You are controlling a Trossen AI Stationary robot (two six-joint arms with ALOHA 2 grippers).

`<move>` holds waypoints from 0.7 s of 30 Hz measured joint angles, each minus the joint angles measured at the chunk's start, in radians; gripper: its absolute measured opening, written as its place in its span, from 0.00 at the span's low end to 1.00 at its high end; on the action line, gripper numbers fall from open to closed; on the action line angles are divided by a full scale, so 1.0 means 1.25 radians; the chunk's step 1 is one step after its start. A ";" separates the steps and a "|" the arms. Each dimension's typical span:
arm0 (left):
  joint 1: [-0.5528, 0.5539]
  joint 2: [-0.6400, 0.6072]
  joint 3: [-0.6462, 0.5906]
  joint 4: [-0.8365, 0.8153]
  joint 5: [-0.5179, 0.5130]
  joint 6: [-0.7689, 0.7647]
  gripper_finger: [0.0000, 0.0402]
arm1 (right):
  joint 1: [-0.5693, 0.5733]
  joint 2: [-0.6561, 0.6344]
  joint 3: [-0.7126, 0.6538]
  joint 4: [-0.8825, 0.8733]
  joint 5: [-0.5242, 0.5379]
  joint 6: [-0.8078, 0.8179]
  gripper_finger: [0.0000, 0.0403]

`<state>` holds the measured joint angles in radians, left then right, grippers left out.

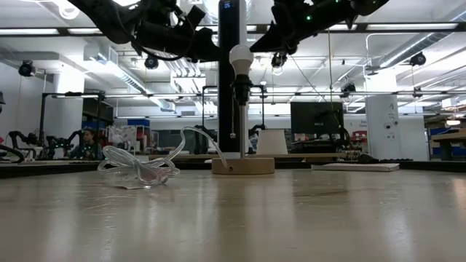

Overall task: Screw lightbulb
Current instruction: Remove the lightbulb from the lamp

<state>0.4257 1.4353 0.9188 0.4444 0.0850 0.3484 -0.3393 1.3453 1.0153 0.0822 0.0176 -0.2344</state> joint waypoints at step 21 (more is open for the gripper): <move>-0.003 -0.040 -0.001 -0.085 -0.077 0.021 0.00 | 0.020 -0.040 -0.003 -0.061 0.026 -0.005 0.02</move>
<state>0.4219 1.3847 0.9176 0.3385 -0.0107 0.3748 -0.3147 1.2953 1.0119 0.0064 0.0495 -0.2409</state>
